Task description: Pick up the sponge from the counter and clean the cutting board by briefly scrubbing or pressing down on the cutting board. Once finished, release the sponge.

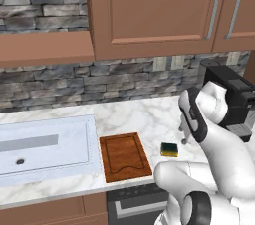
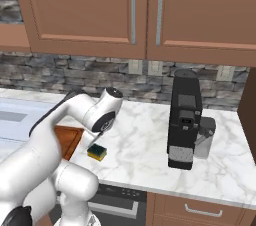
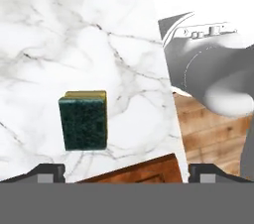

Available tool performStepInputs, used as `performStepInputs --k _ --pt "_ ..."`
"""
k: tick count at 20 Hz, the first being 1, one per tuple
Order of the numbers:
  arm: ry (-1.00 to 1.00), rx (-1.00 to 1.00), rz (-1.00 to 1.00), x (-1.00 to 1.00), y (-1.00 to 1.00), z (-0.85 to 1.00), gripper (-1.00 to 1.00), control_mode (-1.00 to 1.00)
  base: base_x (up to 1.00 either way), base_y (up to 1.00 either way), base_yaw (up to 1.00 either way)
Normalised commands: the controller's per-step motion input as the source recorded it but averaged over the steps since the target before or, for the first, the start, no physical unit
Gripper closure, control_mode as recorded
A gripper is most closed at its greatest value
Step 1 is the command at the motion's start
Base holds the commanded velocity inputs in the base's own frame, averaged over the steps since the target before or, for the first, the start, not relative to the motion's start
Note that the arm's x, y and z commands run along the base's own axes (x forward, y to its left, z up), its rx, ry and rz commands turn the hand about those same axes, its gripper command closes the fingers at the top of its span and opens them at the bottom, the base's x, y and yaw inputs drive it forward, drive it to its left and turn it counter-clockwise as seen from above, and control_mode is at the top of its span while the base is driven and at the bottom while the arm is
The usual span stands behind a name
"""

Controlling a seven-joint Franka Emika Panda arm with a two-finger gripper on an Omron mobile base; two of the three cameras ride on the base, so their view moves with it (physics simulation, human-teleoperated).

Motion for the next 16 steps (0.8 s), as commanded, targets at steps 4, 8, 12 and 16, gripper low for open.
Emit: performStepInputs --k 4,8,12,16 --pt "0.00 0.00 -0.09 -0.46 0.05 0.57 -1.00 -1.00 0.00 0.00 0.00" --pt "0.00 0.00 -0.15 -0.42 0.10 0.45 -1.00 -1.00 0.00 0.00 0.00" --pt "0.00 0.00 -0.21 -0.32 0.09 0.42 -1.00 -1.00 0.00 0.00 0.00" --pt "-0.02 0.00 -0.25 -0.31 0.07 0.41 -1.00 -1.00 0.00 0.00 0.00"
